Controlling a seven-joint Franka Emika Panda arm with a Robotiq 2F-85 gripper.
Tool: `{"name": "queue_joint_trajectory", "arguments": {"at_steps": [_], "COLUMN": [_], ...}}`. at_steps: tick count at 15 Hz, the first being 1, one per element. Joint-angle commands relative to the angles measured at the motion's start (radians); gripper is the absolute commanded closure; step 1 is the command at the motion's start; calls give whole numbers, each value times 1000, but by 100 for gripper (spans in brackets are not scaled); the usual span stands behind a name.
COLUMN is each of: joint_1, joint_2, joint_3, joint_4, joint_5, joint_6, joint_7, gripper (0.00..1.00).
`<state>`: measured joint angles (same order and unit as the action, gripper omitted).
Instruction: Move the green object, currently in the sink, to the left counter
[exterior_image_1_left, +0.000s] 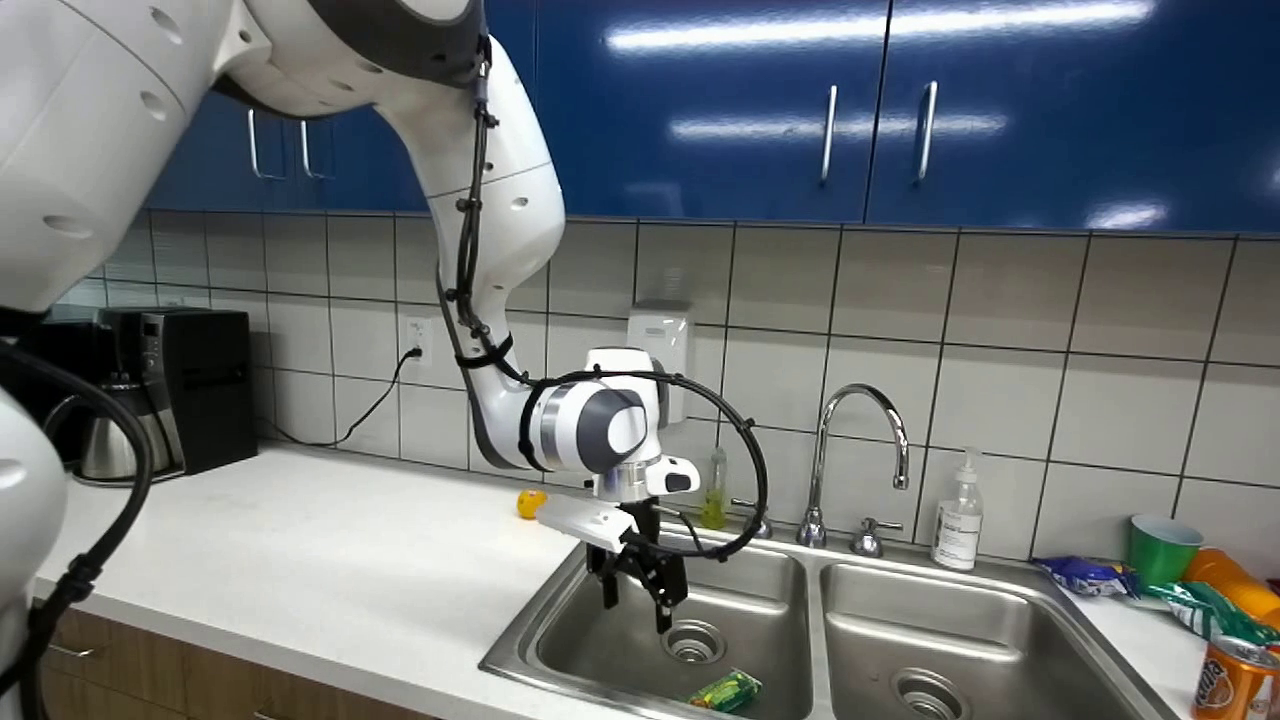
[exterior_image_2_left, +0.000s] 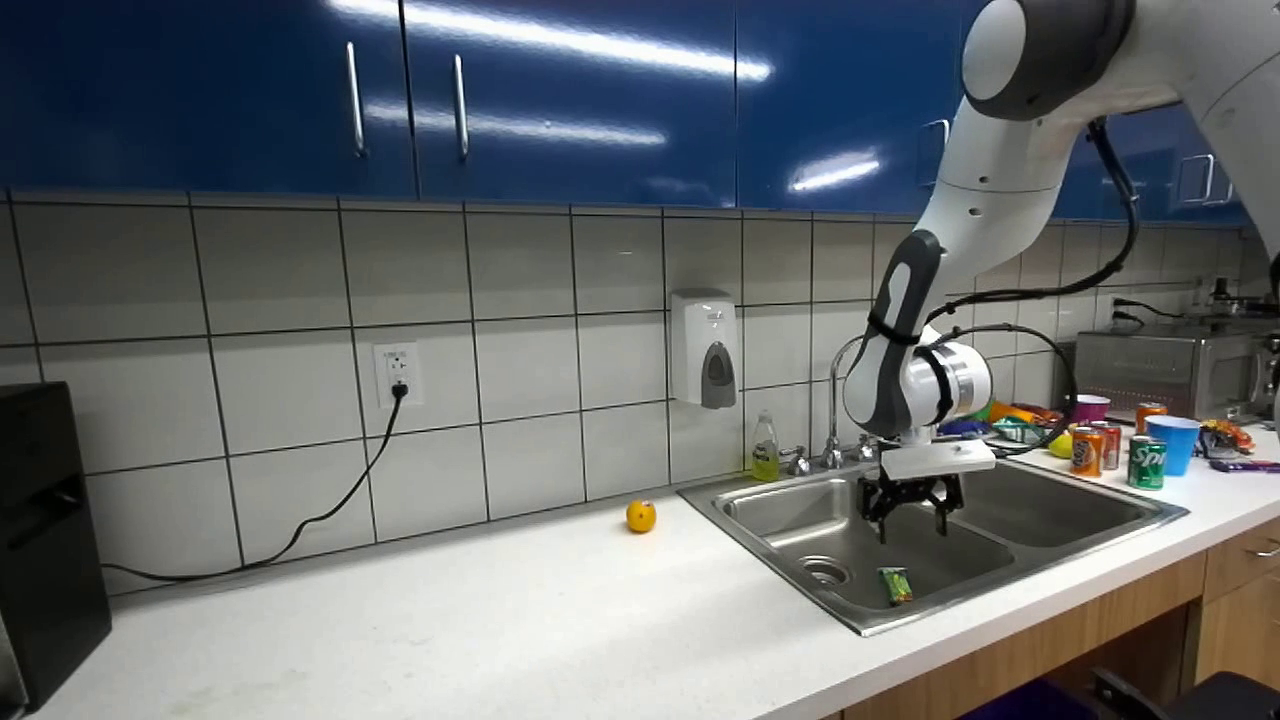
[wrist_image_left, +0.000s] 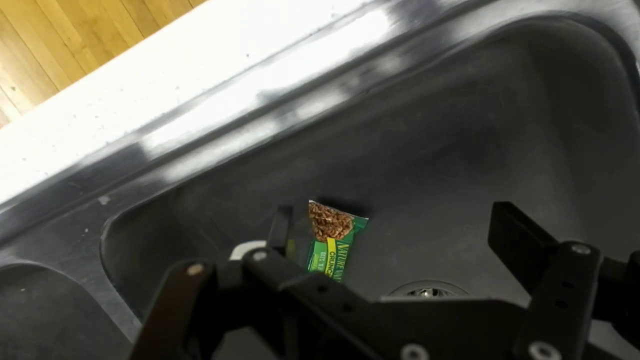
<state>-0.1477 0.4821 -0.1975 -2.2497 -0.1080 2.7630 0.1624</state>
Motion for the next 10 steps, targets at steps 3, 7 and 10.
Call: {"name": "queue_joint_trajectory", "arguments": {"at_steps": [3,7,10], "joint_1": [-20,-24,-29], "joint_2": [119,188,242], "joint_3": [10,12,13], "joint_4": [105,174,228], "joint_5": [45,61,69], "joint_6": [24,21,18], "joint_7": [-58,-67,-67], "gripper": [0,0,0]}}
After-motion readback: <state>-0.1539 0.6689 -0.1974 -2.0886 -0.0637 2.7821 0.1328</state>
